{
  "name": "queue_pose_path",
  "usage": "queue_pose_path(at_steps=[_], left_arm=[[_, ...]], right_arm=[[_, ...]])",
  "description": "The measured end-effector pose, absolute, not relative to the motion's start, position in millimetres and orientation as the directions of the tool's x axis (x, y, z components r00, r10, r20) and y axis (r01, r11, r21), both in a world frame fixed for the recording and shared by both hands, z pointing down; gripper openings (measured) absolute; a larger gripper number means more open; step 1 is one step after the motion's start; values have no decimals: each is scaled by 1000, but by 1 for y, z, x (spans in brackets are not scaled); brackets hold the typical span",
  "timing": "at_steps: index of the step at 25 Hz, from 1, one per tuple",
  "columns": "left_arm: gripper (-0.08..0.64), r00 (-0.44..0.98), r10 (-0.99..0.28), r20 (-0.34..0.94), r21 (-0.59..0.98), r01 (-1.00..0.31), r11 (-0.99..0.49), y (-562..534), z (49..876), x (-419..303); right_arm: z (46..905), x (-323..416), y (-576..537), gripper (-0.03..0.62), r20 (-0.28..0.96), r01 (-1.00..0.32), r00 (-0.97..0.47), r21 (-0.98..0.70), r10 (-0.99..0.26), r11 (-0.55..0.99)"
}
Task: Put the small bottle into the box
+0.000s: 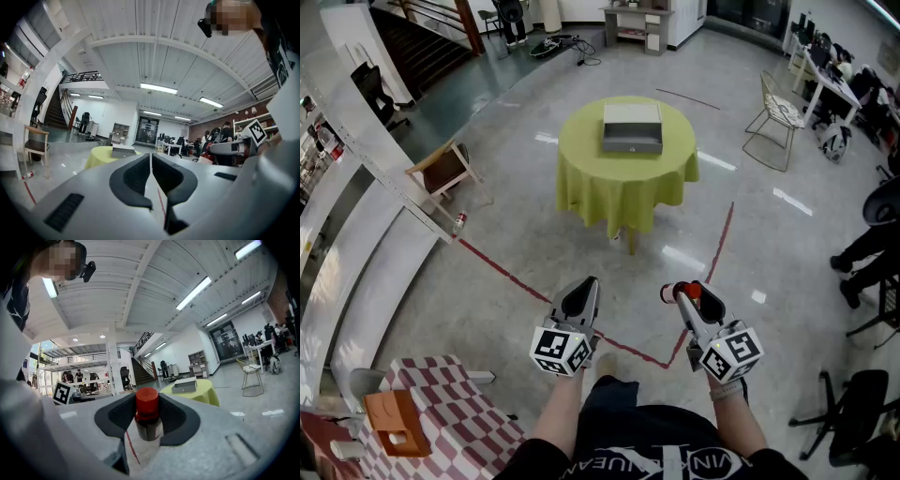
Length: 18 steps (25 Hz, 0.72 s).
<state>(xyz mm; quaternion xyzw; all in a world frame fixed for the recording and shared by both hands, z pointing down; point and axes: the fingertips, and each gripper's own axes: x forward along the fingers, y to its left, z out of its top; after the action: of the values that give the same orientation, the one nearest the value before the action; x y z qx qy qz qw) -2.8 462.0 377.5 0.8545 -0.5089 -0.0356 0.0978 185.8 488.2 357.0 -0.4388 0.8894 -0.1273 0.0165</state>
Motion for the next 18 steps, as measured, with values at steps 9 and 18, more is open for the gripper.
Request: queue_pose_path(at_steps=[9, 18], left_arm=[[21, 538, -842, 48, 211, -829, -518, 395, 383, -50], [21, 562, -824, 71, 235, -812, -534, 357, 404, -89]], right_arm=[[374, 146, 424, 146, 124, -827, -544, -243, -830, 506], [389, 128, 389, 146, 141, -866, -468, -271, -872, 421]])
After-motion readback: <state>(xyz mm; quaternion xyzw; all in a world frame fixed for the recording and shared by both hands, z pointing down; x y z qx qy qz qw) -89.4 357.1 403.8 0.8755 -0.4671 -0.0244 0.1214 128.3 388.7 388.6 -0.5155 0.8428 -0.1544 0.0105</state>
